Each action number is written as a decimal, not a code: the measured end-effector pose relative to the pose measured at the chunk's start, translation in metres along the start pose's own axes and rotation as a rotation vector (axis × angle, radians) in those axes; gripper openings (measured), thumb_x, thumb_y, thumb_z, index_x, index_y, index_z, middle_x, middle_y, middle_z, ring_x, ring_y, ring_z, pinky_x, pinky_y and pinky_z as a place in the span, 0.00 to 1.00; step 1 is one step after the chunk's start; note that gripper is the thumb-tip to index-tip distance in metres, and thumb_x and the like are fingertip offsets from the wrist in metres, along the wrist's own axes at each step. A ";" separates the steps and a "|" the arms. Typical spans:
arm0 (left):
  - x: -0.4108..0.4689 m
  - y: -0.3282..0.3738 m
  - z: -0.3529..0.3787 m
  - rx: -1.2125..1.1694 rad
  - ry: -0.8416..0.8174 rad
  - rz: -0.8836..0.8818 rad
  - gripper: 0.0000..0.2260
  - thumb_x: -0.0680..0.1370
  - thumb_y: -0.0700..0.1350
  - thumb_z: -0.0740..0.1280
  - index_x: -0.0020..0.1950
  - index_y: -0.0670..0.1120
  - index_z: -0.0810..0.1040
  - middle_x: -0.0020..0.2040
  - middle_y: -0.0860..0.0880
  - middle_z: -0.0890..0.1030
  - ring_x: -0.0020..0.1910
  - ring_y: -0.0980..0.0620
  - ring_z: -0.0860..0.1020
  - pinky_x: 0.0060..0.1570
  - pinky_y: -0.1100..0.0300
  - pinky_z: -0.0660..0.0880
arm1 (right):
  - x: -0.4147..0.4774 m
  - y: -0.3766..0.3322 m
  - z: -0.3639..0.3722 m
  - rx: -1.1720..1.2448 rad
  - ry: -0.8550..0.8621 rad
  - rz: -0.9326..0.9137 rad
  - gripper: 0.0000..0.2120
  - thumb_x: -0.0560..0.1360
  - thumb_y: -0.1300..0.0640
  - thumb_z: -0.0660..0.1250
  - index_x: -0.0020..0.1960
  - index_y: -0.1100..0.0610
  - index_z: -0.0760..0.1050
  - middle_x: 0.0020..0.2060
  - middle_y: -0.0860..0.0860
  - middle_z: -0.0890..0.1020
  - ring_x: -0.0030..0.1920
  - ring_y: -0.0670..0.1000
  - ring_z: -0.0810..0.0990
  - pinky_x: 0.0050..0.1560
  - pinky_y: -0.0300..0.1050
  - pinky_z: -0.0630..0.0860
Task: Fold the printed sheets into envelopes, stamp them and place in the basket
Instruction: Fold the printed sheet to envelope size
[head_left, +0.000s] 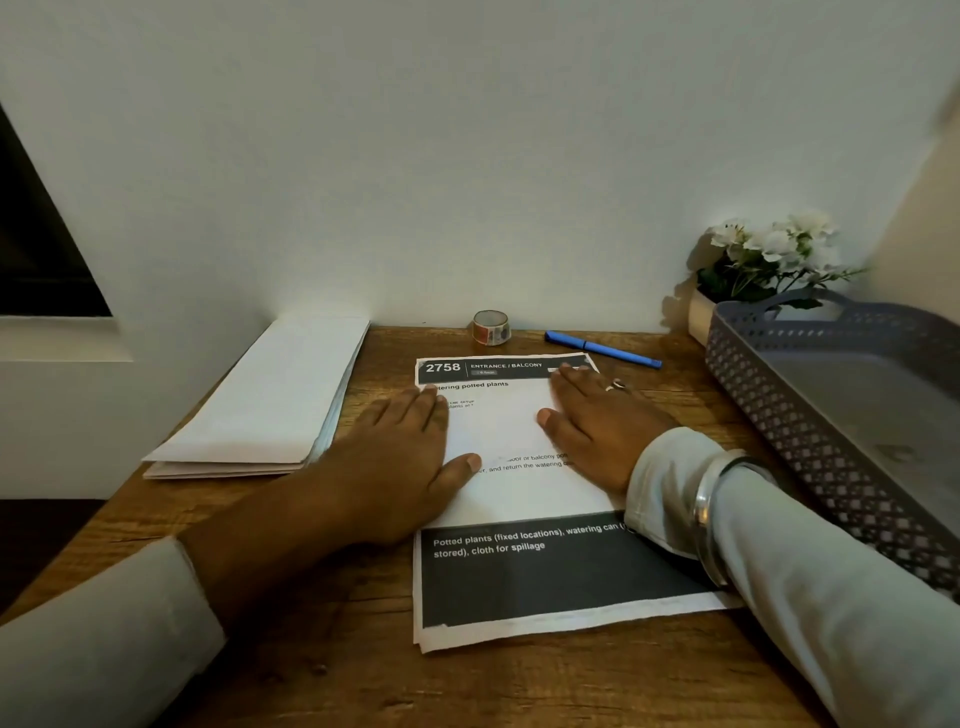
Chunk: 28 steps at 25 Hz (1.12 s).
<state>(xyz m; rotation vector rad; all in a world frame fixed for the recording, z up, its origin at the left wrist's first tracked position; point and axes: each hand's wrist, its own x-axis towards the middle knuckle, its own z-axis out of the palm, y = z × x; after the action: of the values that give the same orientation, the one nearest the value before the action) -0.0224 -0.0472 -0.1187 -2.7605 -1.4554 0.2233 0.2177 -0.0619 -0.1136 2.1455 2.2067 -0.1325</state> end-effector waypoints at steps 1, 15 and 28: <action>0.006 0.005 -0.001 0.002 0.001 0.012 0.37 0.80 0.66 0.40 0.82 0.43 0.43 0.82 0.45 0.45 0.81 0.49 0.43 0.79 0.50 0.43 | 0.000 -0.001 0.000 0.001 -0.002 0.003 0.33 0.84 0.39 0.43 0.83 0.54 0.44 0.83 0.50 0.47 0.82 0.51 0.46 0.81 0.53 0.46; 0.017 -0.006 0.002 -0.136 0.006 0.044 0.33 0.83 0.63 0.43 0.81 0.47 0.39 0.82 0.49 0.38 0.80 0.54 0.38 0.78 0.55 0.39 | -0.002 -0.001 -0.001 -0.029 0.007 0.003 0.34 0.83 0.37 0.43 0.83 0.54 0.45 0.83 0.51 0.48 0.82 0.52 0.46 0.81 0.55 0.42; 0.018 -0.006 0.001 -0.116 -0.011 0.041 0.34 0.82 0.65 0.42 0.81 0.47 0.39 0.82 0.48 0.38 0.80 0.53 0.38 0.79 0.52 0.41 | -0.006 -0.013 -0.001 0.031 -0.034 -0.159 0.33 0.83 0.37 0.45 0.83 0.50 0.42 0.82 0.47 0.43 0.82 0.48 0.42 0.80 0.51 0.42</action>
<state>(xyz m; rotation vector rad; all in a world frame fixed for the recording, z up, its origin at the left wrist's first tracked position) -0.0175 -0.0294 -0.1210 -2.8869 -1.4605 0.1597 0.2044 -0.0681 -0.1119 1.9644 2.3692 -0.2098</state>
